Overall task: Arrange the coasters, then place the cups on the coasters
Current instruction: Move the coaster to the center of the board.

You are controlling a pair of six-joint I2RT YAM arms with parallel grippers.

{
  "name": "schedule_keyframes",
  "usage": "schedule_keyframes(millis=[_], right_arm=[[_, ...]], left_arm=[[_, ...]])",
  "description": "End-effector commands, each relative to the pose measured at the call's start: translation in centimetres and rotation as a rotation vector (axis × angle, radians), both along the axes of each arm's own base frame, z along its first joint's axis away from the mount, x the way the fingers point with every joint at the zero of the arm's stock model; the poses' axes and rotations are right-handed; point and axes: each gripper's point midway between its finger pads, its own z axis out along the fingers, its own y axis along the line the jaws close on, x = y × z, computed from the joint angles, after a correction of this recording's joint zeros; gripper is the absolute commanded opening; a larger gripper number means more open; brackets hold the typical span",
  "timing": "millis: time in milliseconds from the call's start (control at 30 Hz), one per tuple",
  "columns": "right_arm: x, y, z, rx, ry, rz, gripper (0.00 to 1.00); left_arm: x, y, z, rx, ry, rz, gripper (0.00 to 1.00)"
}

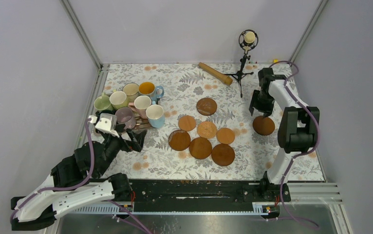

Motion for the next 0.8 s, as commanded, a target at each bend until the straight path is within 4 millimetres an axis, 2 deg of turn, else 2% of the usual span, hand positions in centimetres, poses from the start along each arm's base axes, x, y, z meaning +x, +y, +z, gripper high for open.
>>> schedule_keyframes(millis=[0,167,333,467,567,767], right_arm=[[3.6,4.2,0.0,0.330,-0.173,-0.234,0.61],[7.6,4.2,-0.9,0.561,-0.331,-0.554,0.56],[10.2,2.2,-1.6,0.567,-0.505,-0.781,0.54],[9.6,0.9,-2.7,0.526,-0.537,-0.881,0.54],[8.1,0.3,-3.6,0.486,-0.532,-0.918,0.54],[6.0,-1.1,-4.1,0.409,-0.524,-0.939,0.54]], left_arm=[[0.0,-0.5,0.9,-0.040,-0.025,-0.020,0.99],[0.0,-0.7,0.9,-0.041,-0.023,-0.028,0.99],[0.0,-0.9,0.8,-0.033,-0.021,-0.030,0.99],[0.0,-0.7,0.9,-0.037,-0.024,-0.025,0.99],[0.0,-0.6,0.9,-0.040,-0.026,-0.022,0.99],[0.0,-0.7,0.9,-0.038,-0.025,-0.026,0.99]])
